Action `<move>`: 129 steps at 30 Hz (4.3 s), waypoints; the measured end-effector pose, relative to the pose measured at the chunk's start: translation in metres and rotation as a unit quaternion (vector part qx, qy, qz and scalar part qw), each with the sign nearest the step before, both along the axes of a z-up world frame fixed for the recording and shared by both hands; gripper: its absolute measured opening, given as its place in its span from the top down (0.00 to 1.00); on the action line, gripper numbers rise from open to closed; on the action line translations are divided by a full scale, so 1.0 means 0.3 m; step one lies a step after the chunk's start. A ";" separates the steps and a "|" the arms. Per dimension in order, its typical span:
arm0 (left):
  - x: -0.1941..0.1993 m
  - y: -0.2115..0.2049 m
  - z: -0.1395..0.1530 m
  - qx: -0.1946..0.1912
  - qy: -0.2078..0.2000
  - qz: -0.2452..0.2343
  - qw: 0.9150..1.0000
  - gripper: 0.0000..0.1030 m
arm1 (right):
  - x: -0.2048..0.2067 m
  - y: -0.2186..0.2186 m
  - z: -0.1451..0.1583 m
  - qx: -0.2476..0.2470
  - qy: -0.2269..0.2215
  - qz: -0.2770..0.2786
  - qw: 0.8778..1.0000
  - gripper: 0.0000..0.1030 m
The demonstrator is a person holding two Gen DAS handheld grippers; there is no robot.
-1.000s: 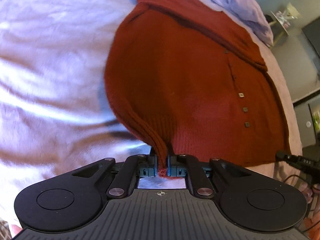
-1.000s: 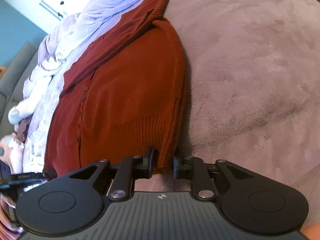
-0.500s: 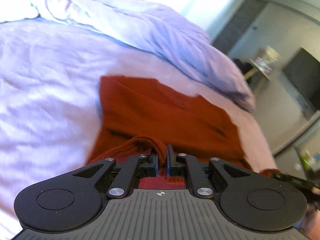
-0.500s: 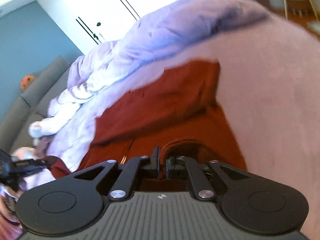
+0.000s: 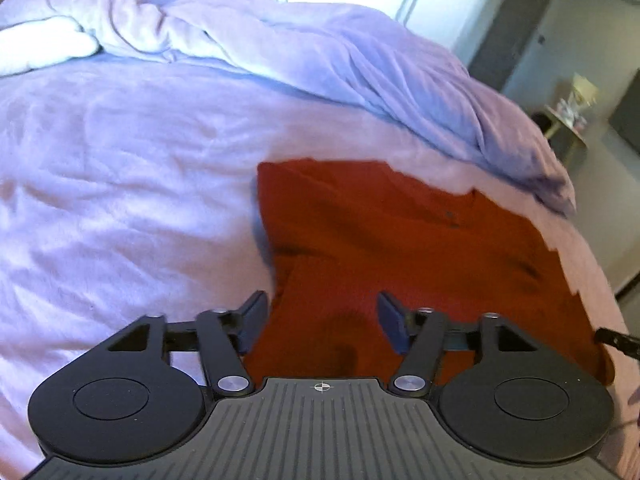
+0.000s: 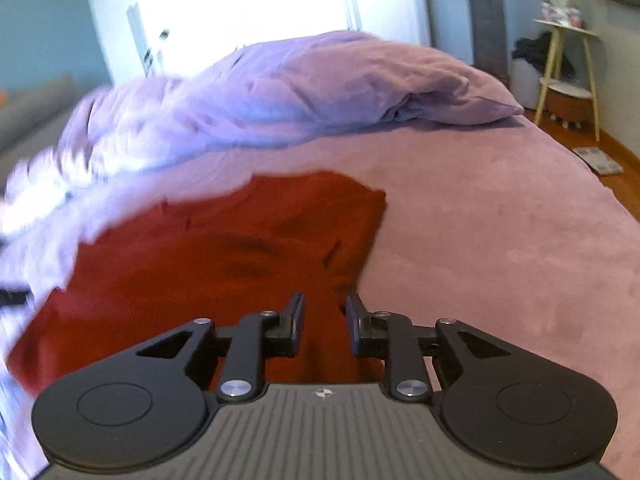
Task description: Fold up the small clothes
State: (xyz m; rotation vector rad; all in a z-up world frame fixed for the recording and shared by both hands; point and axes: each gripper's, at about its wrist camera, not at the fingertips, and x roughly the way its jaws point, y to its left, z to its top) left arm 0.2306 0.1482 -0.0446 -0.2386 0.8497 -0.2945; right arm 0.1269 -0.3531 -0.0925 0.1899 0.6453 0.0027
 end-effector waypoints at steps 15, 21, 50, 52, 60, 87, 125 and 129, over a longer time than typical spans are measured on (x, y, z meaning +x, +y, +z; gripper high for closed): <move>0.061 -0.061 -0.076 0.010 0.040 -0.014 0.999 0.92 | 0.113 0.056 -0.071 -0.028 0.028 0.075 0.996 0.70; 0.011 -0.053 -0.019 -0.012 0.006 -0.017 1.000 0.93 | 0.098 0.099 -0.068 -0.056 0.022 0.090 0.994 0.93; 0.227 -0.103 -0.040 -0.030 0.016 -0.030 0.999 0.46 | 0.400 0.063 -0.047 -0.054 0.059 0.049 0.996 0.69; 0.233 -0.122 -0.047 -0.016 0.020 -0.035 0.999 0.54 | 0.407 0.067 -0.047 -0.043 0.057 0.054 0.996 0.69; 0.220 -0.150 0.004 0.067 -0.017 -0.020 0.997 0.94 | 0.383 0.141 -0.035 -0.126 0.028 0.059 0.990 0.93; 0.383 -0.348 0.016 0.049 -0.106 0.085 0.990 0.12 | 0.619 0.355 0.005 -0.162 -0.088 0.011 0.983 0.52; 0.205 -0.220 -0.096 0.228 -0.046 0.078 0.969 0.02 | 0.287 0.251 -0.093 -0.165 -0.004 0.033 0.986 0.89; 0.184 -0.134 -0.093 0.221 -0.034 0.100 0.970 0.02 | 0.269 0.237 -0.090 -0.190 -0.008 0.005 0.982 0.92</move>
